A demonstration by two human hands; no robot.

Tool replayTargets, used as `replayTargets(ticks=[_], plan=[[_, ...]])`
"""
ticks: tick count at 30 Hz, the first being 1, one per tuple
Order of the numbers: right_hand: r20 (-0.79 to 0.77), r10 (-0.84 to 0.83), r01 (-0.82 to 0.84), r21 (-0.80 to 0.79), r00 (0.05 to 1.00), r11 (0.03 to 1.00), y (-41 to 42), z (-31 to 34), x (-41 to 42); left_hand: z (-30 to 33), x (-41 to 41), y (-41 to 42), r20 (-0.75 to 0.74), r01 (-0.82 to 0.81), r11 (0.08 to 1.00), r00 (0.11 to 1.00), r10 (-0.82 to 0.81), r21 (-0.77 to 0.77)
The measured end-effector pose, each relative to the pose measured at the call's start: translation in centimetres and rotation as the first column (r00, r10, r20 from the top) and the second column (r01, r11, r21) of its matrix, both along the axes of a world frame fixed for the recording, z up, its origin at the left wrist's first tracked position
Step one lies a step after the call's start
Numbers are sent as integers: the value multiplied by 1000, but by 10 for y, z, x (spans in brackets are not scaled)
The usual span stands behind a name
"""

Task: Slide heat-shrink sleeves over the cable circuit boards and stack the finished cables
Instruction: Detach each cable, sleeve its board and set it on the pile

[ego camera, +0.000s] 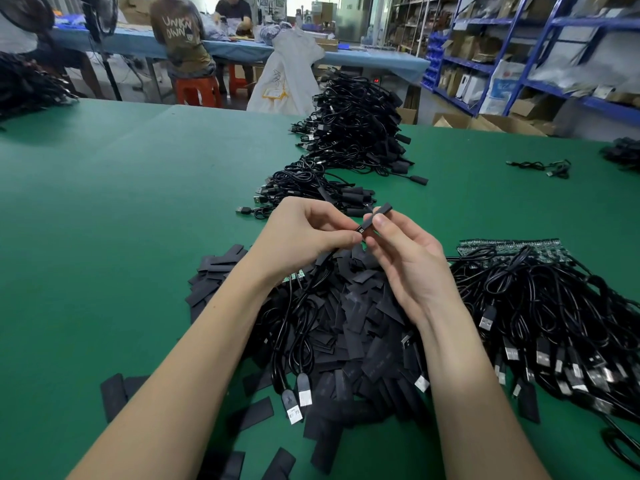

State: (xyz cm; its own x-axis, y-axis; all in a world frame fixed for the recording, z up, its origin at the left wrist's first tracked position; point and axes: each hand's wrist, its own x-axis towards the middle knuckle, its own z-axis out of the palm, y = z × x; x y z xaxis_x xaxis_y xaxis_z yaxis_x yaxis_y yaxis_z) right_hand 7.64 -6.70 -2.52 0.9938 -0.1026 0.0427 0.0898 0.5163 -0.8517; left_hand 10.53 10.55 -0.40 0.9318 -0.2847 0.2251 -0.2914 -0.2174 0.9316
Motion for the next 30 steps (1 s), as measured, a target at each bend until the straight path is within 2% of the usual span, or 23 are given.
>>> replayTargets(ticks=[7, 14, 23, 30], plan=[[-26, -31, 30, -22, 999, 999, 0, 0, -1, 0, -1, 0, -41, 4, 999, 999, -6, -48], [-43, -8, 8, -21, 999, 1000, 3, 0, -4, 0, -1, -1, -6, 21, 998, 1000, -22, -67], [65, -63, 70, -110, 996, 991, 10, 6, -8, -1, 0, -1, -54, 31, 996, 998, -36, -84], [42, -102, 105, -83, 994, 991, 15, 9, -9, -1, 0, 0, -63, 22, 995, 998, -28, -93]])
